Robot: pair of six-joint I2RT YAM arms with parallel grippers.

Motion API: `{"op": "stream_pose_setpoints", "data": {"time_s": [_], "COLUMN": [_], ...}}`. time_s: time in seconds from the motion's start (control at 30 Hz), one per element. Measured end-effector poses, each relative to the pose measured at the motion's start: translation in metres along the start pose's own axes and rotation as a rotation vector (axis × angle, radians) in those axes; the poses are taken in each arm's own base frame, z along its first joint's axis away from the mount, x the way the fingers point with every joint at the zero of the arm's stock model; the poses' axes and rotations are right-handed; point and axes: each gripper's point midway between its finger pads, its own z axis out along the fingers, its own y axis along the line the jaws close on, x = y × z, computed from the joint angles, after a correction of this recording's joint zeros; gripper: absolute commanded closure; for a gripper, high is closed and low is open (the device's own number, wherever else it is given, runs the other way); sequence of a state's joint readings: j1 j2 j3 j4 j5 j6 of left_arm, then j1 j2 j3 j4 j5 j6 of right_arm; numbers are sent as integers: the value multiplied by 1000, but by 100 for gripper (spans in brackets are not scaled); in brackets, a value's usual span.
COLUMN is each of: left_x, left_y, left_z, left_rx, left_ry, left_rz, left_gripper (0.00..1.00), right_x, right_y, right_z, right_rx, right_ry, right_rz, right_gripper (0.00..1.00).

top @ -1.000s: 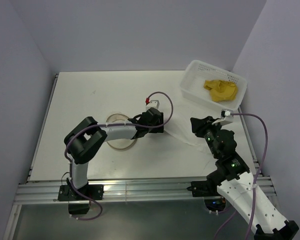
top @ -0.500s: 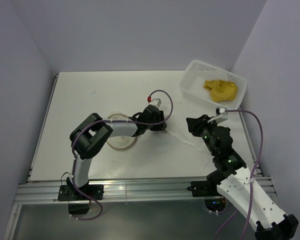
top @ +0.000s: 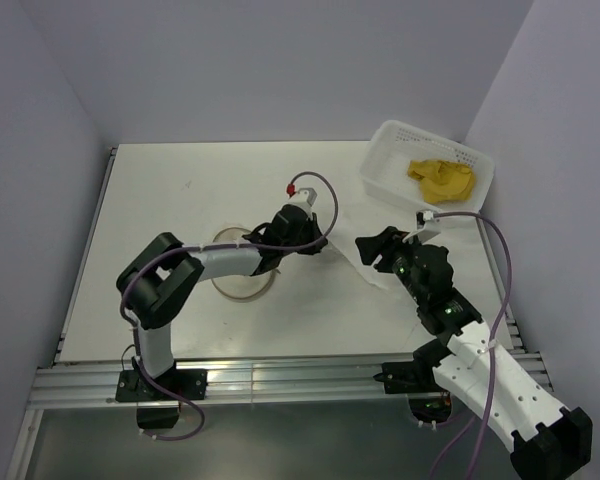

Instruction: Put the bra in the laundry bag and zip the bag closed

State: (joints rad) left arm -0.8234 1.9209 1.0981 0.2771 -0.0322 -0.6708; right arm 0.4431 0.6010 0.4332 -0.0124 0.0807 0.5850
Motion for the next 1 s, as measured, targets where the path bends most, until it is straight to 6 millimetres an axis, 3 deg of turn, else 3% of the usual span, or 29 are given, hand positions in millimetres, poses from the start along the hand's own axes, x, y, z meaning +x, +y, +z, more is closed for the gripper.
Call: {"op": "stream_pose_setpoints", "data": {"time_s": [0.17, 0.27, 0.4, 0.5, 0.6, 0.73, 0.87, 1.0], "left_x": [-63, -108, -149, -163, -170, -176, -180, -182], "left_y": [-50, -81, -104, -126, -146, -157, -156, -151], "left_z": [-44, -84, -139, -181, -226, -276, -304, -308], "left_rx": [158, 284, 386, 480, 572, 623, 618, 591], "left_ry": [-143, -228, -325, -369, -411, -462, -497, -504], "left_rz": [37, 48, 80, 124, 177, 215, 211, 187], "left_gripper": [100, 100, 100, 100, 100, 100, 100, 100], "right_x": [7, 5, -1, -18, -44, -77, -91, -90], "right_y": [11, 31, 54, 79, 111, 156, 182, 193], "right_z": [3, 4, 0, -6, -17, -39, -51, -48], "right_rx": [-65, -163, -275, -374, -502, -684, -795, -819], "right_ry": [40, 45, 43, 21, -20, -74, -72, -20], "right_rz": [-8, -4, -9, -19, -45, -104, -147, -189], "right_gripper": [33, 32, 30, 26, 15, 12, 9, 7]}}
